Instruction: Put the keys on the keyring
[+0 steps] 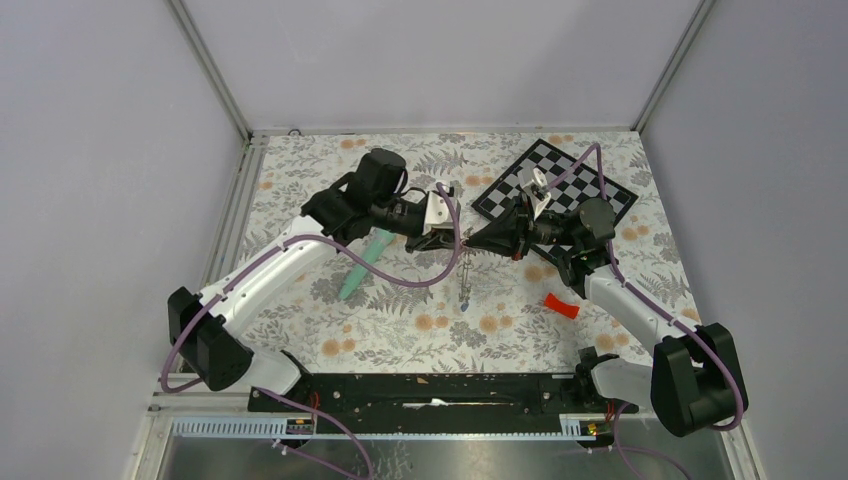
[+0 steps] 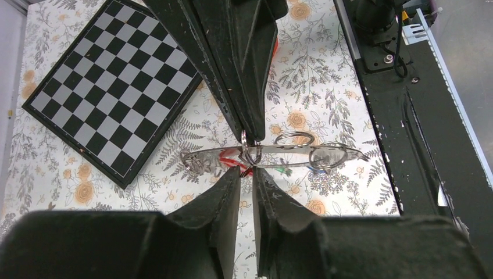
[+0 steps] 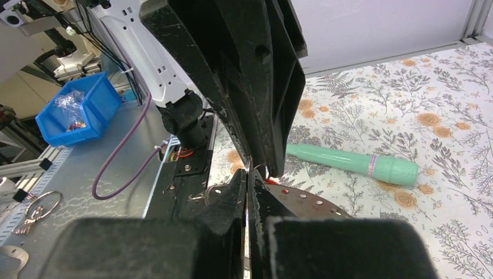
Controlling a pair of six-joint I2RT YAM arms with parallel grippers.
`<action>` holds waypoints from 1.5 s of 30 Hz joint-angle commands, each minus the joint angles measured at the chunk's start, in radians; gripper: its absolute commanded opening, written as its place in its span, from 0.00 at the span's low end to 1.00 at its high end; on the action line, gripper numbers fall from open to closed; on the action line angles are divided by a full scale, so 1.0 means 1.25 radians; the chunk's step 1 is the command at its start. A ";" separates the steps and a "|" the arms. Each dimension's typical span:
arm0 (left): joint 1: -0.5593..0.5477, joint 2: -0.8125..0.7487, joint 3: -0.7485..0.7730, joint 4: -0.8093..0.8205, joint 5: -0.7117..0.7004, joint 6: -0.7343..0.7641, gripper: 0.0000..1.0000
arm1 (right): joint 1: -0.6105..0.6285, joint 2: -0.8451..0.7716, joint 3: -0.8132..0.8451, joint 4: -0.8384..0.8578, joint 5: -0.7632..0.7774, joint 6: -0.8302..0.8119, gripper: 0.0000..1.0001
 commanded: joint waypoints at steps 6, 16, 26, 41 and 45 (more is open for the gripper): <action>0.003 0.015 -0.001 0.032 0.048 0.013 0.04 | 0.001 -0.006 0.027 0.062 -0.013 0.007 0.00; -0.004 0.045 0.006 0.069 0.075 -0.060 0.00 | 0.001 -0.002 0.016 0.054 0.001 -0.017 0.00; -0.008 0.067 0.039 0.074 0.057 -0.091 0.08 | 0.001 -0.016 0.004 0.023 -0.002 -0.049 0.00; -0.005 -0.027 0.000 0.045 0.027 -0.038 0.42 | -0.002 -0.031 0.007 -0.019 -0.011 -0.089 0.00; -0.005 -0.013 0.004 0.061 0.050 -0.066 0.40 | -0.004 -0.032 0.006 -0.030 -0.010 -0.099 0.00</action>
